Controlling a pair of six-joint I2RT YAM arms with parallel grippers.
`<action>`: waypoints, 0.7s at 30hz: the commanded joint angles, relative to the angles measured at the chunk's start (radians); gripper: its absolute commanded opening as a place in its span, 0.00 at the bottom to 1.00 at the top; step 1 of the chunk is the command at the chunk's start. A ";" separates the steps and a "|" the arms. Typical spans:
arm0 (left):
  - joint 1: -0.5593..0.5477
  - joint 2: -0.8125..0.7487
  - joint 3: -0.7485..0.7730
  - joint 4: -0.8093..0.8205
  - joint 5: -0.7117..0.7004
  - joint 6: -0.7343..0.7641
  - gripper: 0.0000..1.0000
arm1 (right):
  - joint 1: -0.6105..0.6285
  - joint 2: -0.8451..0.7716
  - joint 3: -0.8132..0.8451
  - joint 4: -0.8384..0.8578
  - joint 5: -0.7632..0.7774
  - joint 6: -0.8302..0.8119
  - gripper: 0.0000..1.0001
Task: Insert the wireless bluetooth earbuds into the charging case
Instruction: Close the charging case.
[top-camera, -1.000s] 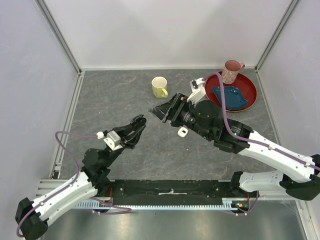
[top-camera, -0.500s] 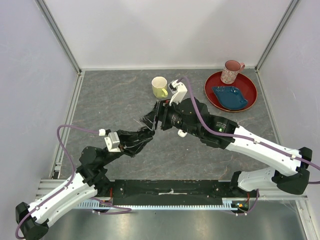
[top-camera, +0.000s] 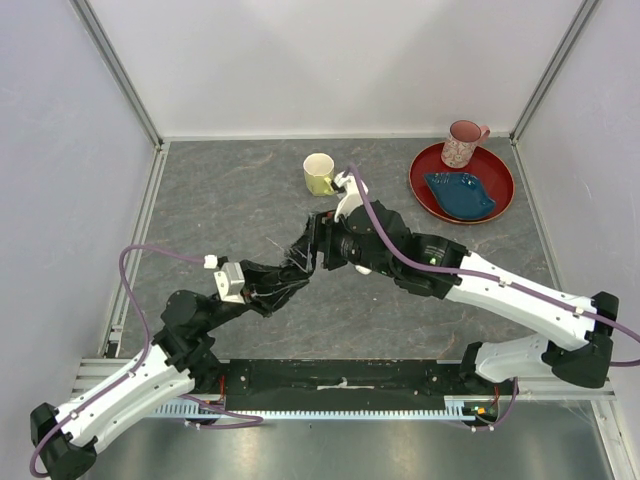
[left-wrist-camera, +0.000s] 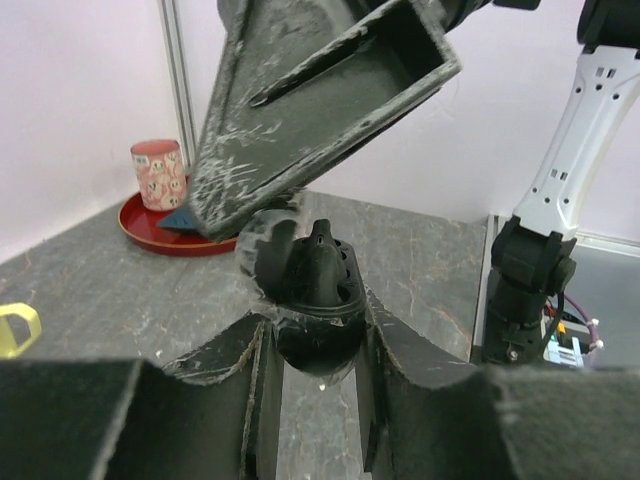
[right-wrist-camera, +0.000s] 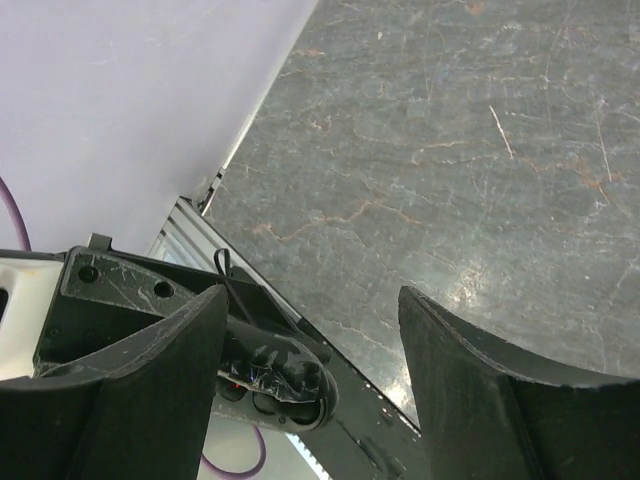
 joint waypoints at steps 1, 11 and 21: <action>-0.001 -0.001 0.039 0.042 -0.052 -0.038 0.02 | 0.008 -0.066 -0.080 -0.025 -0.027 -0.001 0.75; -0.001 0.039 0.040 0.062 -0.124 -0.075 0.02 | 0.023 -0.109 -0.203 0.021 -0.037 0.031 0.75; 0.000 0.154 0.137 -0.284 -0.291 -0.193 0.02 | -0.023 -0.255 -0.251 -0.047 0.321 0.089 0.95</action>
